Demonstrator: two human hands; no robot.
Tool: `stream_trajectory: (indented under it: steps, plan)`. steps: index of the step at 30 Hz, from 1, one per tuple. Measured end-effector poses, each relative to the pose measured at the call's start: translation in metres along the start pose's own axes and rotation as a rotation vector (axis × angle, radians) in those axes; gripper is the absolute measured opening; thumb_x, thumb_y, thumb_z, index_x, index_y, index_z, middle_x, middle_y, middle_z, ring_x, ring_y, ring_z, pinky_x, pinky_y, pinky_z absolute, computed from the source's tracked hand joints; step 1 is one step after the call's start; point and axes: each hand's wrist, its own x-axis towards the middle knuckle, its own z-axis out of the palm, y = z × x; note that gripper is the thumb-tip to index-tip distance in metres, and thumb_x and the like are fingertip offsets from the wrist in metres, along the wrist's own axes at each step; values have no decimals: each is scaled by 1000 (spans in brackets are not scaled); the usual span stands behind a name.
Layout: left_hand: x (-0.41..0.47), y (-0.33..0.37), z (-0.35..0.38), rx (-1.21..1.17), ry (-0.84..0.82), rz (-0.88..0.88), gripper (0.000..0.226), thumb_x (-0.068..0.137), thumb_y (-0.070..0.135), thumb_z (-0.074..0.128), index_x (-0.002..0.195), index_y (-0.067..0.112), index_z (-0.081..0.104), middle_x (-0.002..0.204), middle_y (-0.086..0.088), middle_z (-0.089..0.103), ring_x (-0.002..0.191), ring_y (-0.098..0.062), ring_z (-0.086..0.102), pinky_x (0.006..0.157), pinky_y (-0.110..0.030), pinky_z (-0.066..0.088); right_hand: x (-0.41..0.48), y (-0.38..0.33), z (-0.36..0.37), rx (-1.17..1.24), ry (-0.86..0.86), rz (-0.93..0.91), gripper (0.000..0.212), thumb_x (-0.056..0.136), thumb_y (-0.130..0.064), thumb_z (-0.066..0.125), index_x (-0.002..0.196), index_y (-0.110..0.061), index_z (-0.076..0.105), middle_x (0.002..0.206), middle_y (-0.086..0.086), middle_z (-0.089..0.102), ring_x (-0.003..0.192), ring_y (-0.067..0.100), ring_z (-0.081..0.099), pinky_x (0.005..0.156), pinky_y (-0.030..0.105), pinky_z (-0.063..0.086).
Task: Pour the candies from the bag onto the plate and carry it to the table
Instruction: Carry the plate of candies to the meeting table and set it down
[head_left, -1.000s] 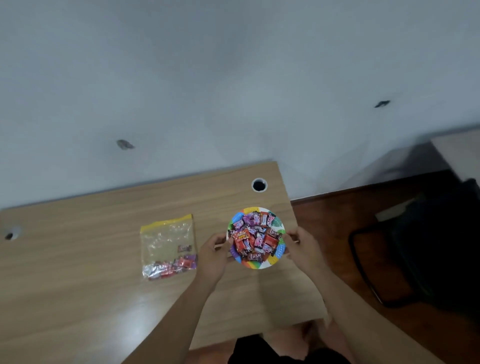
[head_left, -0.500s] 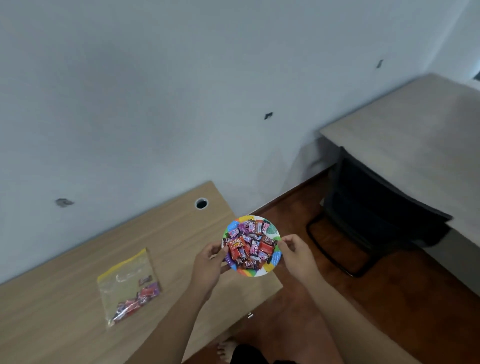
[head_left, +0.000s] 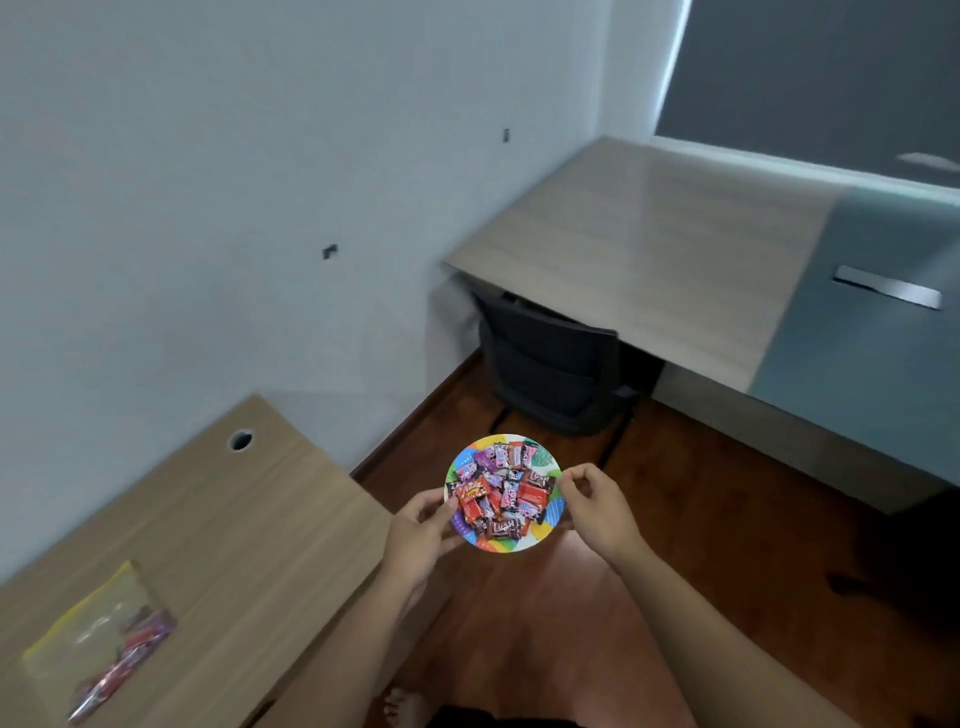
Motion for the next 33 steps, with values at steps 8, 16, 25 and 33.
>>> stream_trajectory:
  steps: [8,16,25,33]
  plan:
    - [-25,12,130,148,-204,21,16,107,18,68,118,15,78,116,-5,86,103,-20,86,89,-39,70,-34,47,-125,106,227,69,22,109,-32,60,99,-14,69,93,-1,79,84,12,79,62,30,61]
    - [-29,30,233,242,-371,39,16,108,19,66,119,16,77,118,-4,85,107,-22,84,82,-33,69,-44,81,-208,220,409,107,19,106,-32,64,97,-17,70,94,3,80,91,20,80,78,47,66]
    - [17,48,338,290,-526,62,14,107,22,68,117,19,77,117,-5,85,108,-24,84,91,-42,69,-4,98,-282,216,558,190,19,107,-35,63,97,-20,68,96,0,80,93,15,79,77,45,67]
    - [86,79,445,298,-618,41,17,107,24,68,120,20,77,118,-4,84,110,-22,83,90,-40,70,78,98,-356,208,605,268,19,110,-29,60,104,-12,67,93,3,79,82,13,80,54,19,60]
